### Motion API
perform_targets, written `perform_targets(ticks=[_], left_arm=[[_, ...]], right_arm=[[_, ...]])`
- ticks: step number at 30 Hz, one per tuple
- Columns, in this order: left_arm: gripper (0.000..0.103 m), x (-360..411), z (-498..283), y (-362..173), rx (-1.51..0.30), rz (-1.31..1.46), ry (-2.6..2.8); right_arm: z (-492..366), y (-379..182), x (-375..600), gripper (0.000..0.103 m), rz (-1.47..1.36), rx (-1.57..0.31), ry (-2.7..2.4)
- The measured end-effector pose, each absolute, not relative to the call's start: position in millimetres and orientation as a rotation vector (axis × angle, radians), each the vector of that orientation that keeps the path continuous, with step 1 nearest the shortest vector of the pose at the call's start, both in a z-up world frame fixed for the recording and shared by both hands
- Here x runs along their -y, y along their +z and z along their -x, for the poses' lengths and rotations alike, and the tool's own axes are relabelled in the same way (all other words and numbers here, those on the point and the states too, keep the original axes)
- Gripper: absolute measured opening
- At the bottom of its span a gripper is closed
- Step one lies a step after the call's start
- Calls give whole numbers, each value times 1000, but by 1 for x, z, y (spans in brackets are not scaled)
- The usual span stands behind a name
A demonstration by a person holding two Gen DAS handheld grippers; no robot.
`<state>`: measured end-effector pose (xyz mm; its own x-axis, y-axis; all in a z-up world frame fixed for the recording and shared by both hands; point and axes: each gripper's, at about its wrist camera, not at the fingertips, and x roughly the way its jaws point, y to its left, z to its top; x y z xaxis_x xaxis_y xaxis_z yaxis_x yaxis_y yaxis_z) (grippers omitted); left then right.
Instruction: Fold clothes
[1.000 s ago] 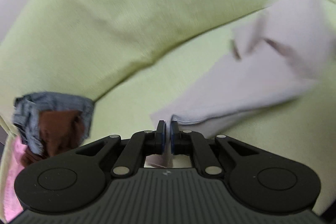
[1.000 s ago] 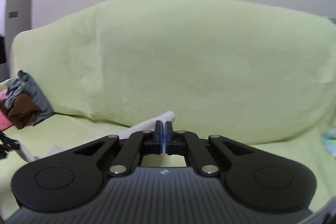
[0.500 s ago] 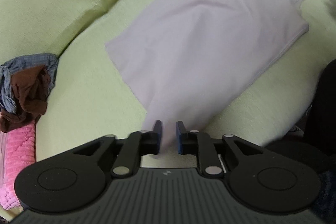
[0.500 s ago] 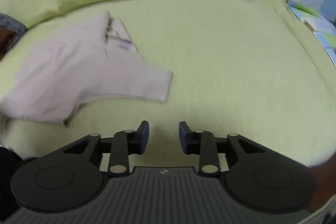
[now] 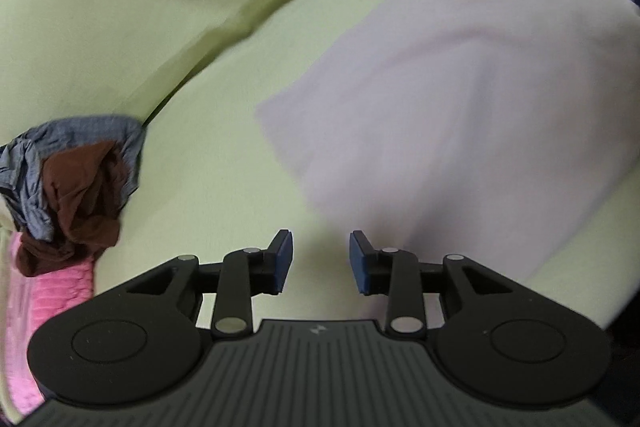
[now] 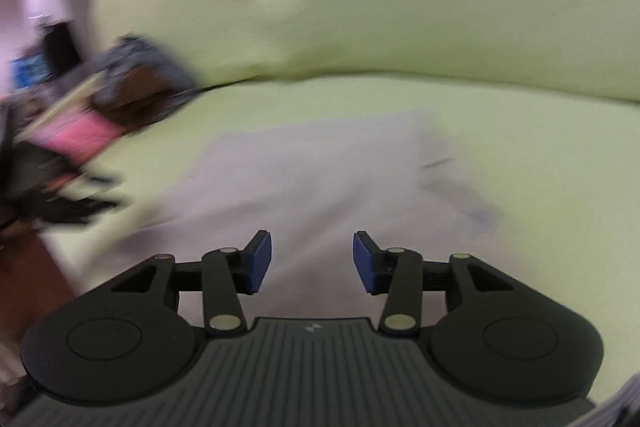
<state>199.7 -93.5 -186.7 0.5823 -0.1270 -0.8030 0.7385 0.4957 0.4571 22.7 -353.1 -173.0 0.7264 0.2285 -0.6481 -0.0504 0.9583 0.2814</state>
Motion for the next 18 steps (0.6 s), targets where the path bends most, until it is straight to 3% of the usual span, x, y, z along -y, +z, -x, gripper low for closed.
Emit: perform_targets(ticks=[8, 14, 17, 18], left_arm=[[43, 44, -211, -174, -801, -861, -599], [44, 14, -221, -176, -848, -779, -627], [44, 8, -226, -178, -857, -768, -635], [45, 7, -226, -177, -859, -765, -642]], right_arm=[[-79, -193, 188, 41, 162, -733, 604], [-108, -246, 113, 40, 562, -697, 587], [-112, -257, 114, 1, 541, -726, 568], [-109, -254, 121, 1, 497, -734, 565]])
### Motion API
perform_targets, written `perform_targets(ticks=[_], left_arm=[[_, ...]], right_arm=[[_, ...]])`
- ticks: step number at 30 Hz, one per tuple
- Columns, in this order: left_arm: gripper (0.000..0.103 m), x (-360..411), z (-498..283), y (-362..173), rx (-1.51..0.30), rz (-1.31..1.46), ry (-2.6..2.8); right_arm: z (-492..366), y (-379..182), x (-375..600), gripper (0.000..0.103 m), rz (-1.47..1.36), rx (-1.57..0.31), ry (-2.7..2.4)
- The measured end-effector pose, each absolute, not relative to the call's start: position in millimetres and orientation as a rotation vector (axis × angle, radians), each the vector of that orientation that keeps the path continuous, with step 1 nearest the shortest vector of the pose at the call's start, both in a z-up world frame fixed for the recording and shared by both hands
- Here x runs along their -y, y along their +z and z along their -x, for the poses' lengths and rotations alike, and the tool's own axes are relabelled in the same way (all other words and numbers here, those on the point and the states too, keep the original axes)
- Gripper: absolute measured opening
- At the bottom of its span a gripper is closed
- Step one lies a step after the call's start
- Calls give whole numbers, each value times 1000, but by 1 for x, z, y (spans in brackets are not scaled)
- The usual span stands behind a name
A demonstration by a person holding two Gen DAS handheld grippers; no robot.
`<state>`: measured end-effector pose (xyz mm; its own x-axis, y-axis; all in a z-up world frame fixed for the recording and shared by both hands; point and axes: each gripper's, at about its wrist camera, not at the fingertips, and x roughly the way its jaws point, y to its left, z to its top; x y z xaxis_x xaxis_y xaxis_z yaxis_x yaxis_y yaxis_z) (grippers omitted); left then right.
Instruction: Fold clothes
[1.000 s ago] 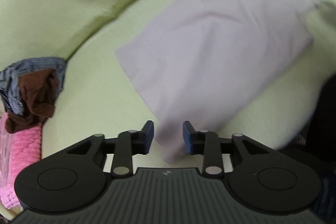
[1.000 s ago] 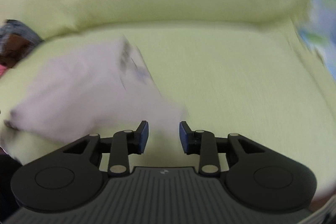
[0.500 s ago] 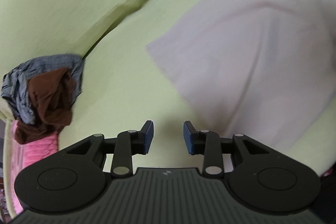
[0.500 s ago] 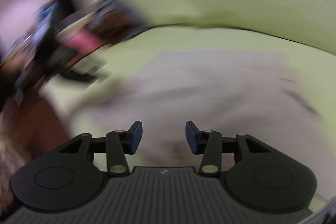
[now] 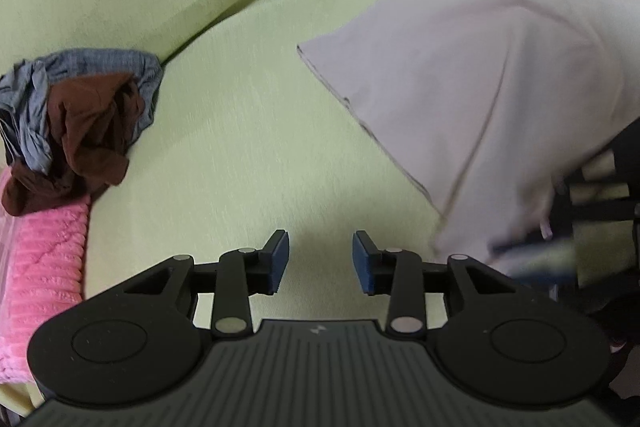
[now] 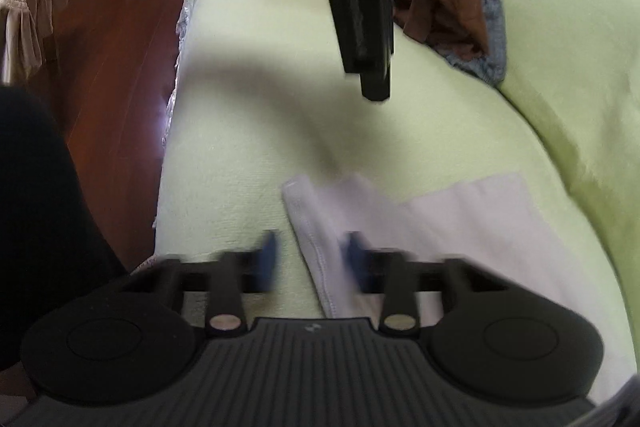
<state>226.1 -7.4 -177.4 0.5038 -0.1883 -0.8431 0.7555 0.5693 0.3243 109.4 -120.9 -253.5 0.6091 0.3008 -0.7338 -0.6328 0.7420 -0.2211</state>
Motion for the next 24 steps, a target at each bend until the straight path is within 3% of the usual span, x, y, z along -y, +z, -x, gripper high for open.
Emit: perform_targets(ticks=[5, 9, 15, 16, 18, 21, 24], left_arm=[[50, 15, -225, -173, -842, -759, -684], [50, 44, -233, -167, -798, -770, -766], [56, 97, -268, -173, -792, -791, -941], [56, 112, -282, -180, -815, -800, -987], [55, 128, -299, -192, -846, -845, -1018], [55, 144, -315, -208, -887, -916, -1075], [55, 154, -330, -223, -961, -939, -1141]], right_arm=[[-78, -213, 172, 1, 308, -781, 561], [-24, -185, 233, 1, 263, -935, 530], [24, -187, 270, 6, 168, -1053, 404], [24, -188, 272, 10, 142, -1053, 379], [21, -187, 277, 40, 68, -1022, 316], [20, -183, 285, 57, -5, -985, 281], [16, -187, 295, 60, -123, -969, 213]])
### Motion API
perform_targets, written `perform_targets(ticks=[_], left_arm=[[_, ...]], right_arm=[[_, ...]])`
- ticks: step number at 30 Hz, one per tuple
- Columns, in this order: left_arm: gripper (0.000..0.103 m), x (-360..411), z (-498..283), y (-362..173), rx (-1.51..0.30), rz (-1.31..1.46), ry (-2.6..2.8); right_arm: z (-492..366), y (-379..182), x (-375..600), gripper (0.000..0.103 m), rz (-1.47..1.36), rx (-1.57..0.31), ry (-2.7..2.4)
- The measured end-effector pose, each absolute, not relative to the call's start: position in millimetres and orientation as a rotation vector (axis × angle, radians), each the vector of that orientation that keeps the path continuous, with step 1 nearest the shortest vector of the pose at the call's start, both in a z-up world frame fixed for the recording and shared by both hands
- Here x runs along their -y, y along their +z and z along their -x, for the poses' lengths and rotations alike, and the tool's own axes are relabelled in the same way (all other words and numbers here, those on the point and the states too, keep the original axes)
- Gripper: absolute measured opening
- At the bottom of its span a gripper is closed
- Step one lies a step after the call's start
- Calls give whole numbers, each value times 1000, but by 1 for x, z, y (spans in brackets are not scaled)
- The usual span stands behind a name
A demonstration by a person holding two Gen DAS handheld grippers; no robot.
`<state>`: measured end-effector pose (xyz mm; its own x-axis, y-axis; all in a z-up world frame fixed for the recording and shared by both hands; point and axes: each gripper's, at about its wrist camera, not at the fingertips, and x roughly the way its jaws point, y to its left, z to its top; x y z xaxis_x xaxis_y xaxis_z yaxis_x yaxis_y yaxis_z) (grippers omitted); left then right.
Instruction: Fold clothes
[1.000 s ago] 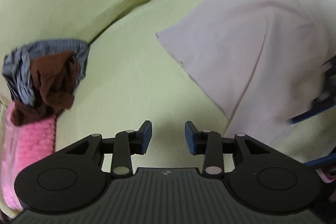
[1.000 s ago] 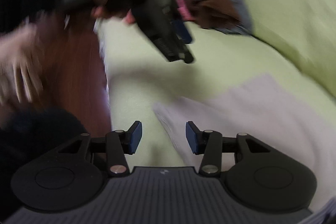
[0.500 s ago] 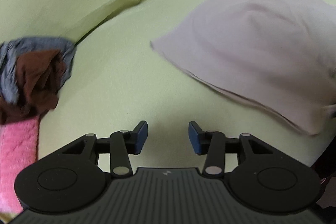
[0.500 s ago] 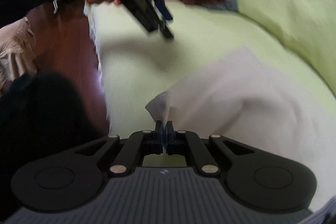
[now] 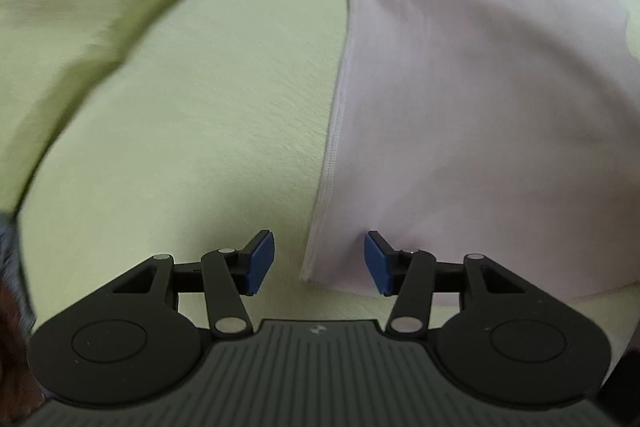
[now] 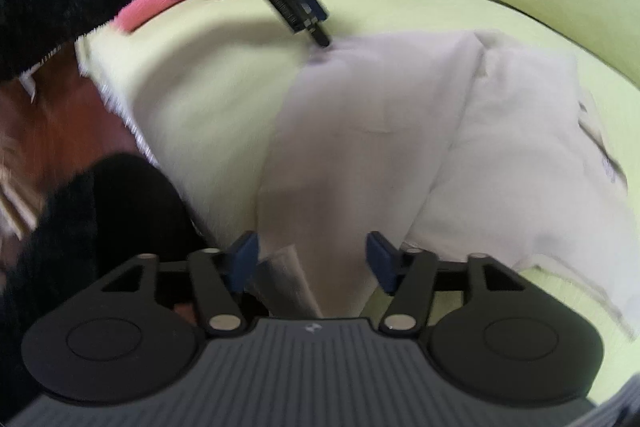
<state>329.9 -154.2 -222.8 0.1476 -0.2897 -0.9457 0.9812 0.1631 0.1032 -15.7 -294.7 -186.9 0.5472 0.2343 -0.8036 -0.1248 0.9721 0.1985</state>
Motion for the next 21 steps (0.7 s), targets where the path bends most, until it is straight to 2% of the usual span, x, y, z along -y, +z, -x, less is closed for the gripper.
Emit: perform_targets(ticks=[2, 3, 4, 5, 8, 12, 18, 21], left_arm=[[55, 158, -339, -227, -1002, -933, -1171], [47, 158, -344, -227, -1037, -913, -1189], [34, 158, -347, -228, -1071, -884, -1207], [0, 157, -345, -228, -1093, -863, -1230], [0, 154, -320, -226, -1046, -901, -1219], [0, 142, -295, -218, -1068, -869, -1195], [0, 117, -236, -205, -1081, -895, -1213], [0, 102, -214, -199, -1088, -873, -1228]], right_arm=[[20, -189, 307, 62, -224, -949, 152], [22, -190, 313, 62, -274, -938, 121], [24, -190, 319, 62, -324, -927, 90], [29, -191, 323, 63, -364, -915, 64], [45, -196, 339, 64, -547, -885, -50], [55, -215, 347, 64, -869, -898, -142], [70, -225, 340, 64, -1032, -932, -297], [85, -242, 340, 64, -1247, -866, -358]])
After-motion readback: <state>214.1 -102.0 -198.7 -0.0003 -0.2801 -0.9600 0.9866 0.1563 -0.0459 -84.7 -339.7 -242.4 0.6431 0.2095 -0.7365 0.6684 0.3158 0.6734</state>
